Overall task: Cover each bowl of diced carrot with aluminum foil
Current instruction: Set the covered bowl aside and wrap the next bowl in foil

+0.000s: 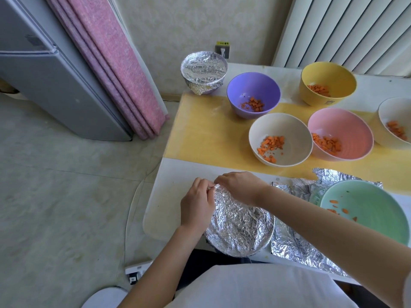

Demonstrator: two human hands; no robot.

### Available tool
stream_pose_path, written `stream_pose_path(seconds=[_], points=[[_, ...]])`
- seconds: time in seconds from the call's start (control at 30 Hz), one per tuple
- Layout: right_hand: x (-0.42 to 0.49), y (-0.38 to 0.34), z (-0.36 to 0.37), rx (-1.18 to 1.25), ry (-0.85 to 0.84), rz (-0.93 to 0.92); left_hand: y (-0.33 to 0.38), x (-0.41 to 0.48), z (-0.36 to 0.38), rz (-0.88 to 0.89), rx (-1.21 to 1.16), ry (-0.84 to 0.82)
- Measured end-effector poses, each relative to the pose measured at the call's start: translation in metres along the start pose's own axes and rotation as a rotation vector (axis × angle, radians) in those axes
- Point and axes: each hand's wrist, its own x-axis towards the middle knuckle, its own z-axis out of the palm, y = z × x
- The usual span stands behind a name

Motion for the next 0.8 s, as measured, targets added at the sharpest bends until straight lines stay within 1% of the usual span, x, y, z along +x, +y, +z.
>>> stream_pose_path(seconds=[0.07, 0.17, 0.27, 0.33, 0.4, 0.5, 0.63, 0.73, 0.8], points=[[-0.001, 0.005, 0.002, 0.067, -0.011, 0.035, 0.001, 0.000, 0.001, -0.007, 0.003, -0.003], [-0.001, 0.007, 0.003, 0.082, 0.006, 0.048, 0.002, 0.000, 0.001, -0.016, 0.001, -0.008], [-0.002, 0.008, 0.000, 0.096, 0.026, 0.027, 0.003, -0.001, 0.000, -0.005, 0.001, -0.019], [-0.005, 0.009, -0.002, 0.182, 0.018, 0.014, 0.002, -0.001, -0.001, 0.001, -0.006, -0.031], [-0.009, 0.011, -0.002, 0.276, 0.026, 0.050, 0.004, -0.004, -0.004, -0.017, -0.028, -0.040], [-0.013, 0.015, -0.001, 0.329, 0.071, 0.126, 0.010, -0.011, -0.007, -0.066, -0.040, -0.070], [-0.012, 0.014, 0.000, 0.294, 0.076, 0.104, 0.013, -0.008, -0.006, -0.095, 0.034, -0.150], [-0.014, 0.015, 0.002, 0.244, 0.078, 0.081, 0.012, 0.000, -0.005, -0.083, 0.030, -0.154], [-0.016, 0.017, -0.001, 0.158, 0.040, 0.079, 0.013, 0.003, -0.005, -0.054, 0.026, -0.159]])
